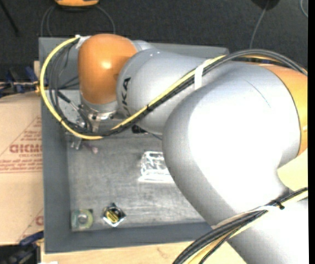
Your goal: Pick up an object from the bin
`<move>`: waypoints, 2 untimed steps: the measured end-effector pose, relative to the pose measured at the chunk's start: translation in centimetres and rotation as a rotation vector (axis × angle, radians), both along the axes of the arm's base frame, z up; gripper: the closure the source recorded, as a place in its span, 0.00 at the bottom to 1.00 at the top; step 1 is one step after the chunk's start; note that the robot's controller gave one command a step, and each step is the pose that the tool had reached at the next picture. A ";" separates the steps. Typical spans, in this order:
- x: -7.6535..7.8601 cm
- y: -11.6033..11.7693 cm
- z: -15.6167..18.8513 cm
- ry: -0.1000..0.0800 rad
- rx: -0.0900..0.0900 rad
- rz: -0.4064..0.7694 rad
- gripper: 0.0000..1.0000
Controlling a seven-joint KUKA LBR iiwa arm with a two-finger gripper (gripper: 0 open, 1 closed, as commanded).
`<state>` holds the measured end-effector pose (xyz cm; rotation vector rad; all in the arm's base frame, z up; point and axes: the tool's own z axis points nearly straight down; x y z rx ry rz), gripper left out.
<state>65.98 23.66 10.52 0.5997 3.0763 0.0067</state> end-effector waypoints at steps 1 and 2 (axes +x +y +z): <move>0.2 0.0 0.4 -0.001 -0.001 0.000 1.00; 0.4 -0.1 0.7 -0.003 -0.001 0.000 1.00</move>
Offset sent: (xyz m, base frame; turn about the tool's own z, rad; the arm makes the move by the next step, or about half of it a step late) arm 0.0000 -0.0001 0.0024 0.0000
